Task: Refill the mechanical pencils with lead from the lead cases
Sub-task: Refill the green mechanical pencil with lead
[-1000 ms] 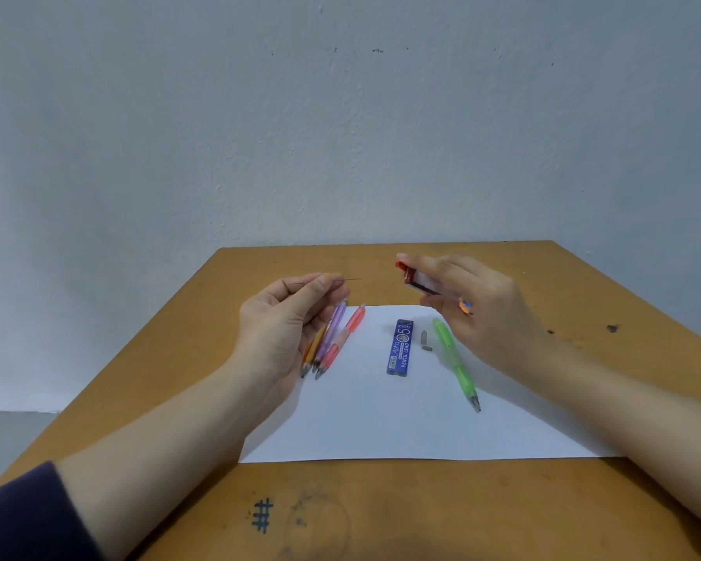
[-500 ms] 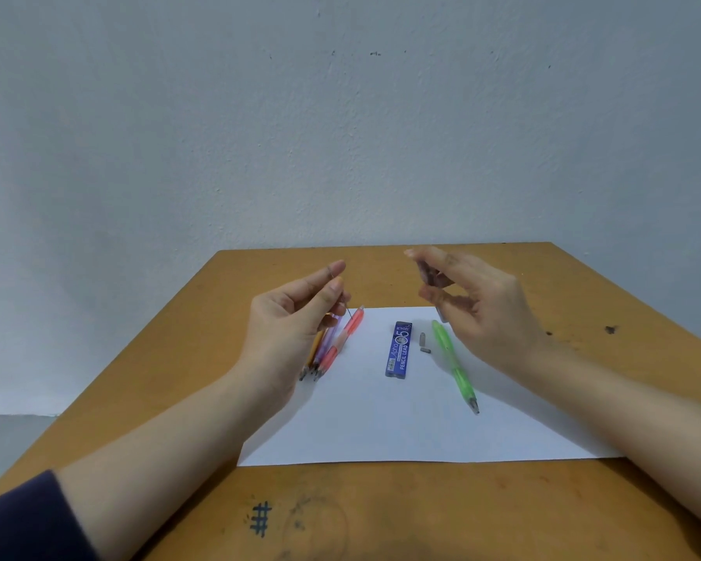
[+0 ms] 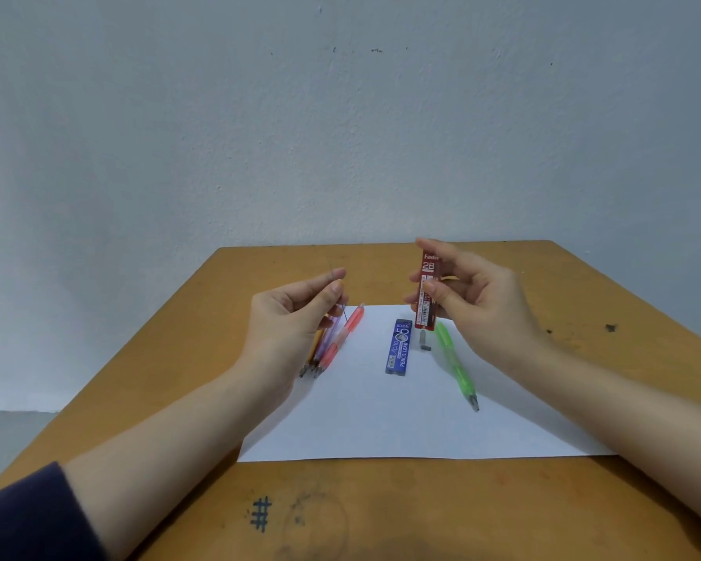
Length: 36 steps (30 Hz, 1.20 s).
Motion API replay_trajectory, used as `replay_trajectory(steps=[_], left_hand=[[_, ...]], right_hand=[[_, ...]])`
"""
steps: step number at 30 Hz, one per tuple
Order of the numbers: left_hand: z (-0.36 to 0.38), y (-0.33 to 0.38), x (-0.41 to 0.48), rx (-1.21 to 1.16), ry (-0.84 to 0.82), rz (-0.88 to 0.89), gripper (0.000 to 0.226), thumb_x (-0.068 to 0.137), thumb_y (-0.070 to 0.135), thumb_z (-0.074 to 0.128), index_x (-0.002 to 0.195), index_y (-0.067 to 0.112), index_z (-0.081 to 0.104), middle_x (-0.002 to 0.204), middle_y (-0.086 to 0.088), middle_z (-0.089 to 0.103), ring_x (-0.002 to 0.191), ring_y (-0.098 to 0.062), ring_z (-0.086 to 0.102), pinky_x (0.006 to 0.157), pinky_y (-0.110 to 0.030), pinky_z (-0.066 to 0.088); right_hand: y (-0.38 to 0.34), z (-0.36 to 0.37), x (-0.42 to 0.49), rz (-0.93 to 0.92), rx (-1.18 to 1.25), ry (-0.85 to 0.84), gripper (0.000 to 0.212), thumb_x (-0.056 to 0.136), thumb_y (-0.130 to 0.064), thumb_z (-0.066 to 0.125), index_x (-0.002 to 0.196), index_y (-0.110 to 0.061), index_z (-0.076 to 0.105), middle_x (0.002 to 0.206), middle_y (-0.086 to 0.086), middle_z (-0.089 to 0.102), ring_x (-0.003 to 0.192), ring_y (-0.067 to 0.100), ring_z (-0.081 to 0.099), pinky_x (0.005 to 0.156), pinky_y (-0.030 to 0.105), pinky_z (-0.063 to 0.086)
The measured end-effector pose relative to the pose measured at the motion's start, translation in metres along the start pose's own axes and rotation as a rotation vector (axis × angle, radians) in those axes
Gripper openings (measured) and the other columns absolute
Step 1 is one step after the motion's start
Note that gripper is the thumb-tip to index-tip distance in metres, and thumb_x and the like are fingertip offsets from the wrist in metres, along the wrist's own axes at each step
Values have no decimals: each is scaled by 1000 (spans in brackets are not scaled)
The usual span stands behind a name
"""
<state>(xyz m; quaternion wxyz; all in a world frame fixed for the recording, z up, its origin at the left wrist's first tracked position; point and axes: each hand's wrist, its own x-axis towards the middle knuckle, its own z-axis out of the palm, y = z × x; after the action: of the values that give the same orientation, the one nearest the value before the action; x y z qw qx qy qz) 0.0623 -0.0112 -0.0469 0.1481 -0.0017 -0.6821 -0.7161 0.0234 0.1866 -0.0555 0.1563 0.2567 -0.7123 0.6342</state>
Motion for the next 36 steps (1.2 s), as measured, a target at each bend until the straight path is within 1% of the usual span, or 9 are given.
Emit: replay_trajectory(steps=[7,11,14,19,21,25,30,33,36], left_hand=[[1,-1,3,26,78,20,16,88,20,62,98,29,71,70,10,72,56,3,60,50,-11,48],[-1,-3,4,40,79,36,17,90,18,61,103,23,71,76,3,70,54,3,59,48,-11,46],[-1,-4,4,43,76,40,17,90,17,61,103,20,71,76,2,69,53,3,59,47,-11,46],[-1,-6,6,69,83,50,15,90,18,61,101,23,70,77,4,69,54,4,58,48,-10,47],[-2,-7,7,81,87,59,15,90,18,61,100,25,70,76,6,69,54,5,57,51,-10,48],[-2,-7,7,79,74,61,15,90,17,62,99,27,69,76,6,69,53,5,55,52,-10,47],[-1,-6,7,77,69,61,15,89,17,62,97,27,70,72,9,69,53,4,54,50,-10,46],[-2,-7,6,83,66,58,15,89,18,62,92,31,70,69,12,69,54,4,55,51,-11,47],[-2,-8,7,87,61,62,16,89,19,62,90,32,70,68,13,70,55,4,54,52,-12,46]], right_hand=[[-7,18,-8,67,-115,-79,66,77,8,69,114,-44,56,92,-6,58,67,16,65,78,47,57],[-10,29,-10,78,-207,-146,54,78,2,72,119,-30,61,94,-10,61,67,7,63,78,30,57],[-9,36,-9,36,-328,-153,42,78,-1,72,114,-21,66,99,-11,63,76,3,63,78,16,52],[-3,39,-8,-36,-546,-157,35,84,-13,69,117,-23,66,116,-10,65,102,2,57,84,13,45],[-1,38,-8,-43,-661,-172,36,85,-21,68,120,-26,64,119,-10,64,105,7,57,87,16,42],[-3,39,-10,-28,-811,-188,39,87,-33,63,126,-31,59,123,-9,62,109,13,57,95,33,43],[-6,41,-12,-8,-1110,-285,47,94,-47,46,138,-32,45,139,-10,50,135,10,32,104,32,20],[-6,42,-13,16,-1174,-362,48,96,-49,41,139,-31,43,142,-9,47,141,12,21,107,37,16],[-5,43,-14,25,-1211,-416,45,96,-51,37,135,-31,50,147,-7,40,143,15,15,110,39,14]])
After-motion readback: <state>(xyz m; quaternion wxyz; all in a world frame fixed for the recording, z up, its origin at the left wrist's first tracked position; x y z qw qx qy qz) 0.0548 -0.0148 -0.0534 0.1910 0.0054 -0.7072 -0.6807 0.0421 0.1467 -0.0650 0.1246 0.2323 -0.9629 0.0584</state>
